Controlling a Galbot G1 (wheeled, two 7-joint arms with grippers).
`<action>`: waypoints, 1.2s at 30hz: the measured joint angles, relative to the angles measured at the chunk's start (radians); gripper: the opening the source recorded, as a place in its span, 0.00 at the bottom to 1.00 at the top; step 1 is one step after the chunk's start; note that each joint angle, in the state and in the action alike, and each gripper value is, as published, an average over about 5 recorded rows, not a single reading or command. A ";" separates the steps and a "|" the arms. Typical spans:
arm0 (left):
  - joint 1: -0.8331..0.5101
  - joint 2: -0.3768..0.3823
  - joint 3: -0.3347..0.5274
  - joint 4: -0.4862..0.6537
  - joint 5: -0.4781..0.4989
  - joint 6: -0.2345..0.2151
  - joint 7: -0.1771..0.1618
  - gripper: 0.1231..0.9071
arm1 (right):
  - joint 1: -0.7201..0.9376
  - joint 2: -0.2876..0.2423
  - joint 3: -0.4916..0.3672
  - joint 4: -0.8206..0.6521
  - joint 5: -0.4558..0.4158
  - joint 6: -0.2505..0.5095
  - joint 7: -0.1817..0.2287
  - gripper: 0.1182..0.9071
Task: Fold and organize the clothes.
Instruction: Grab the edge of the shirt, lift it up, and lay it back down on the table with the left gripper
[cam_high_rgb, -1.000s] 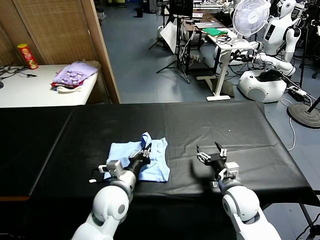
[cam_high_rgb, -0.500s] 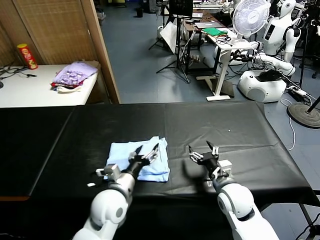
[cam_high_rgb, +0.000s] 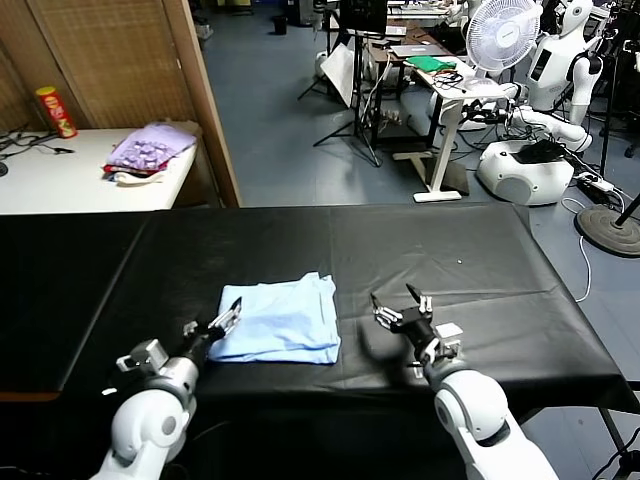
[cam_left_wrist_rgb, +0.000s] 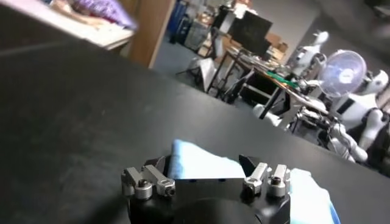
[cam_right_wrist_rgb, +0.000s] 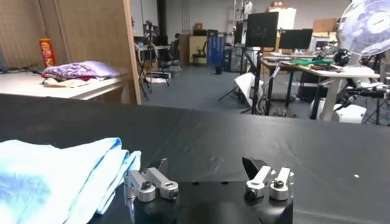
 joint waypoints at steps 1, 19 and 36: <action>-0.001 -0.003 -0.004 0.004 -0.014 0.003 -0.002 0.86 | -0.002 0.000 0.002 0.002 0.000 0.001 0.000 0.86; 0.003 -0.009 -0.020 0.030 0.000 0.015 0.014 0.04 | -0.021 0.008 0.019 0.021 -0.012 -0.001 0.017 0.86; 0.030 0.270 -0.164 0.012 0.785 -0.035 0.087 0.02 | -0.018 0.028 0.032 0.028 -0.024 -0.033 0.039 0.86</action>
